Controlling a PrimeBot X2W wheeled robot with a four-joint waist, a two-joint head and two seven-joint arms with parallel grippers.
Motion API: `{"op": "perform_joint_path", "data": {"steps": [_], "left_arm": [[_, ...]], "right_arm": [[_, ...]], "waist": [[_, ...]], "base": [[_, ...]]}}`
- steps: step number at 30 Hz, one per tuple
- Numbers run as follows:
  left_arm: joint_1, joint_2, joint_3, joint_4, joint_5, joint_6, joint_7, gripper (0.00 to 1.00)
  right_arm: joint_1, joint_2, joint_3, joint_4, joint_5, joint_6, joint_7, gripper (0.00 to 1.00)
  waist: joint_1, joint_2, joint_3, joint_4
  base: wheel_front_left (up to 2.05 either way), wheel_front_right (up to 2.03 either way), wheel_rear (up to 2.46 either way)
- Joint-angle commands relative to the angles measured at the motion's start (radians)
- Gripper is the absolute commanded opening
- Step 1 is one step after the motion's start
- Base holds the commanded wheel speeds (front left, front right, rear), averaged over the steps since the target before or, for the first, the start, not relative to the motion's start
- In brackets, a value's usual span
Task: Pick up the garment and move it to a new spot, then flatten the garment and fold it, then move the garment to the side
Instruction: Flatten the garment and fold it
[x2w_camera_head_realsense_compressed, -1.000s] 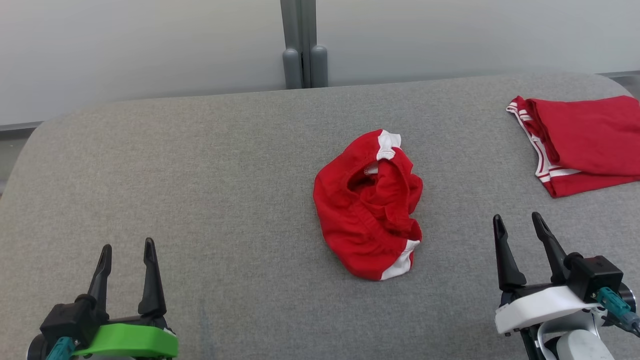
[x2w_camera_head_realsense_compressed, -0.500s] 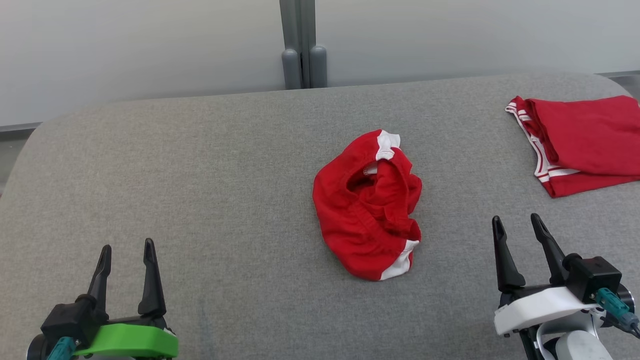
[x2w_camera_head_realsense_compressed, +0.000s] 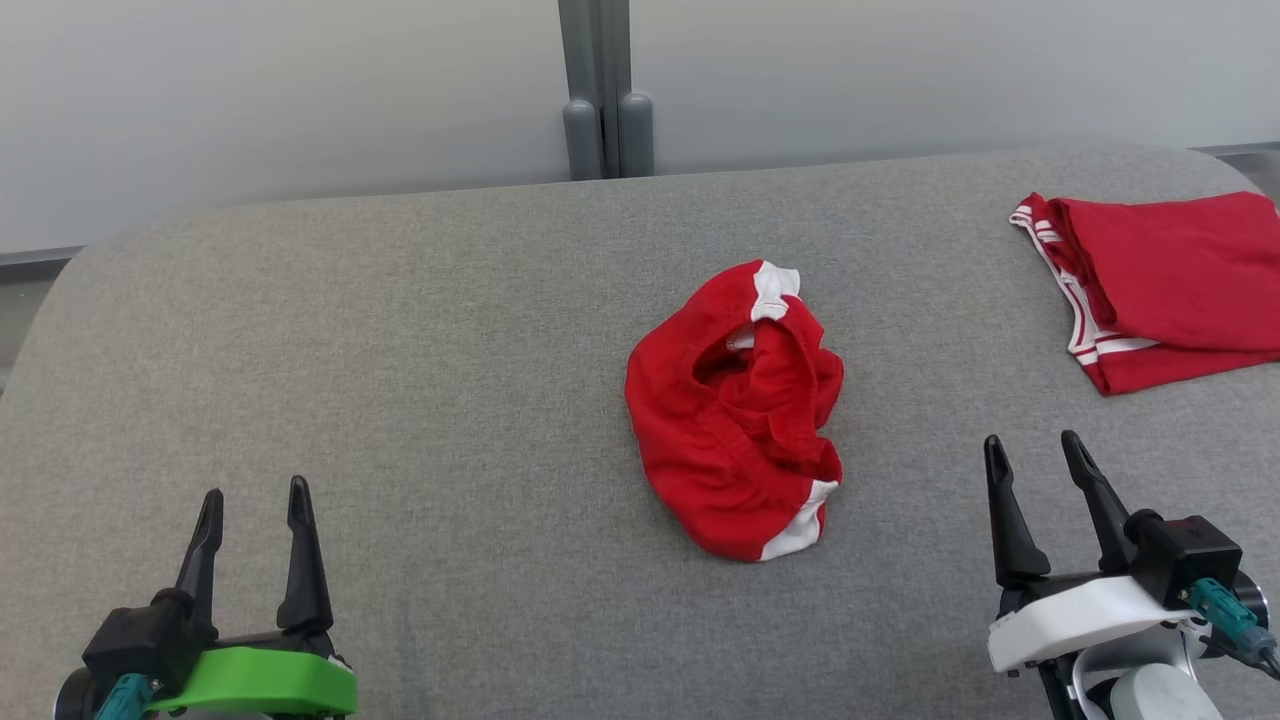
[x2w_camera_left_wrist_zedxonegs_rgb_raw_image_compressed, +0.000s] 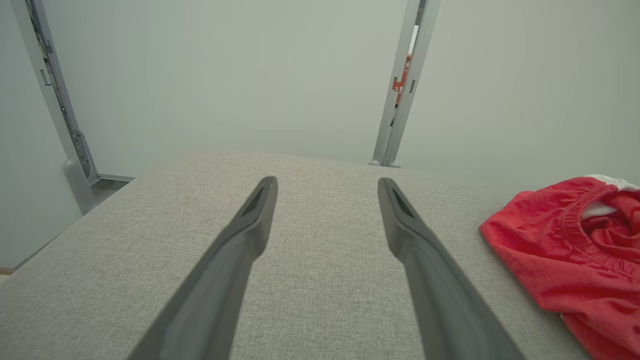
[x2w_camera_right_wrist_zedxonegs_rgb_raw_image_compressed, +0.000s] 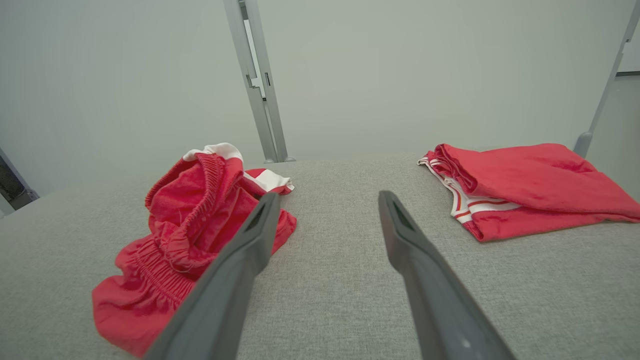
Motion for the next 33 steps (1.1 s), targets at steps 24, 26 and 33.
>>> {"op": "perform_joint_path", "data": {"steps": [24, 26, 33], "left_arm": [[-0.068, -0.005, -0.030, 0.016, 0.022, -0.008, -0.003, 1.00], [-0.074, -0.005, -0.031, 0.018, 0.023, -0.008, -0.003, 1.00], [-0.089, -0.006, -0.046, 0.021, 0.033, -0.009, -0.003, 1.00]], "right_arm": [[-0.164, -0.018, 0.137, 0.225, 0.023, -0.002, -0.003, 1.00], [-0.181, -0.018, 0.151, 0.281, 0.035, -0.002, -0.003, 1.00], [-0.234, -0.009, 0.175, 0.410, 0.073, -0.002, -0.003, 1.00]], "waist": [[0.0001, 0.0000, 0.069, 0.078], [0.0001, 0.0000, 0.080, 0.092], [0.0001, 0.0000, 0.104, 0.133]], "base": [[0.00, 0.00, 0.00], [0.00, 0.00, 0.00], [0.00, 0.00, 0.00]]}}
